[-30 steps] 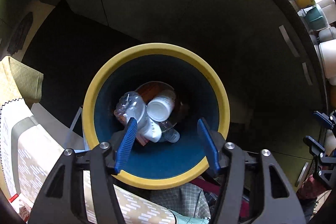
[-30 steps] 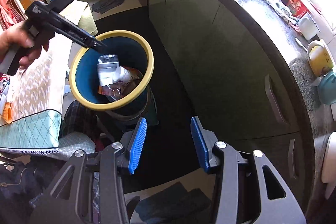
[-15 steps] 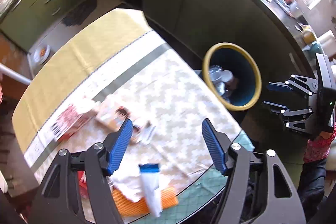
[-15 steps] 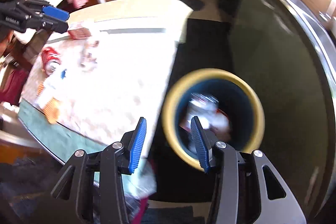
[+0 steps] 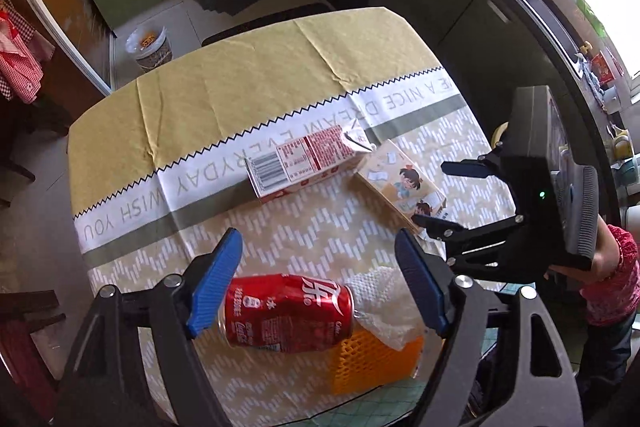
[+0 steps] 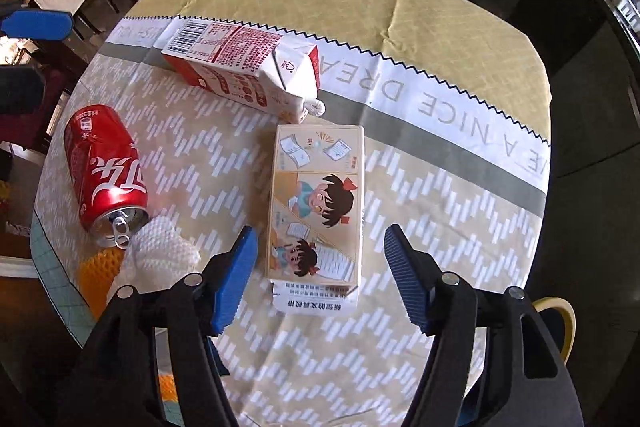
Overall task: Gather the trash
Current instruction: 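Grasp the red-and-white milk carton with the left gripper while the right grasps the cartoon-printed box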
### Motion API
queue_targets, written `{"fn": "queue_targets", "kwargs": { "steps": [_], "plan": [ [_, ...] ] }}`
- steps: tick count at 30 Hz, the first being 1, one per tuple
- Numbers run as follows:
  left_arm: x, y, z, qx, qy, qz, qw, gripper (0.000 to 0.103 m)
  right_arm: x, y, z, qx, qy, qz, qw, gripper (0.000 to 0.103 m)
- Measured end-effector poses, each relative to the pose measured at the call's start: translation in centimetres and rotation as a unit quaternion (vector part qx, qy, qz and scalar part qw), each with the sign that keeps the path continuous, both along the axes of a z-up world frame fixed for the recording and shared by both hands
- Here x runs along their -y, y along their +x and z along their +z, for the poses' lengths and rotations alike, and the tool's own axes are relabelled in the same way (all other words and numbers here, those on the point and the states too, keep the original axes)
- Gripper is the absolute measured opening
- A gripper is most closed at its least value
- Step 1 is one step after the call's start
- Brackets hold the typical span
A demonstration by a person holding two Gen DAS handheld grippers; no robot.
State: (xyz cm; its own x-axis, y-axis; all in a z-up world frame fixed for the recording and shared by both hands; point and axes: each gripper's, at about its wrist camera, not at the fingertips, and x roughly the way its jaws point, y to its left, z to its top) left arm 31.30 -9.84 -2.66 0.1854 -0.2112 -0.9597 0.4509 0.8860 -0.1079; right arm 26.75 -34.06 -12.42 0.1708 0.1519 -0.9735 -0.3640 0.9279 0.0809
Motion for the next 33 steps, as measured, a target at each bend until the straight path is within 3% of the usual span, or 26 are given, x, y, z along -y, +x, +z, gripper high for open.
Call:
{"fn": "queue_targets", "kwargs": {
  "steps": [7,11,20,24,33],
  "plan": [
    [0.9,3.0,-2.0,0.004,-0.006,-0.052,0.9986,0.075,-1.7,1.0,-2.5,-0.026,-0.027,-0.004,0.999,0.066],
    [1.9,4.5,-3.3,0.008,-0.006,-0.092,0.9957,0.077,-1.9,1.2,-3.3,-0.026,-0.033,-0.005,0.999,0.057],
    [4.8,4.6,-6.9,-0.020,0.043,-0.228,0.9726,0.079,2.3,-0.4,-2.9,-0.038,-0.035,-0.021,0.998,0.057],
    [5.6,4.9,-7.7,0.003,0.067,-0.241,0.9683,0.084,3.3,-0.9,-2.7,-0.038,-0.036,-0.026,0.998,0.057],
    [6.8,7.0,-8.8,0.016,0.086,-0.231,0.9691,0.085,5.4,-3.3,-1.4,-0.027,-0.028,-0.036,0.999,0.057]
  ]
}}
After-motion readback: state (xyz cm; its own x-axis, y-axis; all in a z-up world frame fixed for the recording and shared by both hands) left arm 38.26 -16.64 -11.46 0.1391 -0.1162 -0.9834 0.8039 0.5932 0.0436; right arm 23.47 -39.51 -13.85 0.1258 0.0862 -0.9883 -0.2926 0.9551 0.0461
